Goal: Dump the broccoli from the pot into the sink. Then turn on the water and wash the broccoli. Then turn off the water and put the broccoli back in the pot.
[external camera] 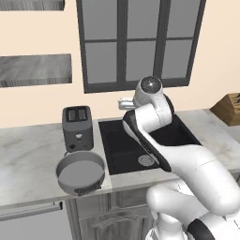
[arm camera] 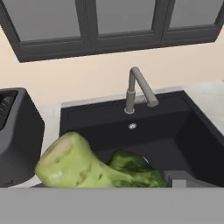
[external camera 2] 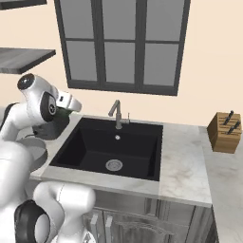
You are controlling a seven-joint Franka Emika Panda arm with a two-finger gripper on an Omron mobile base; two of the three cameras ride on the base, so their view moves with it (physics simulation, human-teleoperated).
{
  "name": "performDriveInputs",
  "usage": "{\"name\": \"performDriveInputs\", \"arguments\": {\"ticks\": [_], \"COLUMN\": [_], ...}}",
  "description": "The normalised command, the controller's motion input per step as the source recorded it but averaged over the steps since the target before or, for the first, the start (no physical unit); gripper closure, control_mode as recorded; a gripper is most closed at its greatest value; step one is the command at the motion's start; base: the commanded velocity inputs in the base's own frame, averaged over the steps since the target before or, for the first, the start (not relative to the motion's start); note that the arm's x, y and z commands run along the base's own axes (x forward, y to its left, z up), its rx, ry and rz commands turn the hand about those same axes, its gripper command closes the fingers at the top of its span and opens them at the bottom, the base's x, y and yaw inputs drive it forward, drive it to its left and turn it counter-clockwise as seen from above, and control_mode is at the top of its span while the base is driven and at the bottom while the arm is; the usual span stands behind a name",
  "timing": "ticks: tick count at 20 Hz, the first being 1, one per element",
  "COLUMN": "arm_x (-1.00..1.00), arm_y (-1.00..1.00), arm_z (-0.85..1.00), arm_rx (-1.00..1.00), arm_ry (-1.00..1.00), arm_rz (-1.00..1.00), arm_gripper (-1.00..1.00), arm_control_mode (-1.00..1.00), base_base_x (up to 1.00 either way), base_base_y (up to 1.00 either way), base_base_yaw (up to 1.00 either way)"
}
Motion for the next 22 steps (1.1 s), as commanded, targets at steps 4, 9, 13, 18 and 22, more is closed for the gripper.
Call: {"name": "performDriveInputs", "arguments": {"ticks": [4, 9, 13, 18, 22], "arm_x": [-1.00, -0.85, -0.58, -0.32, -0.36], "arm_y": [0.50, 0.56, 0.41, 0.43, 0.51], "arm_z": [0.20, 0.01, 0.00, 0.00, -0.03], "arm_rx": [0.00, 0.04, 0.09, 0.12, 0.02], "arm_ry": [0.00, 0.00, 0.00, 0.04, 0.02], "arm_rz": [0.07, 0.16, 0.22, 0.24, 0.16], "arm_gripper": [1.00, 1.00, 1.00, 1.00, 1.00], "arm_control_mode": [-1.00, -1.00, -1.00, -1.00, -1.00], "base_base_x": [0.00, 0.00, 0.00, 0.00, 0.00], "base_base_y": [0.00, 0.00, 0.00, 0.00, 0.00], "base_base_yaw": [0.00, 0.00, 0.00, 0.00, 0.00]}}
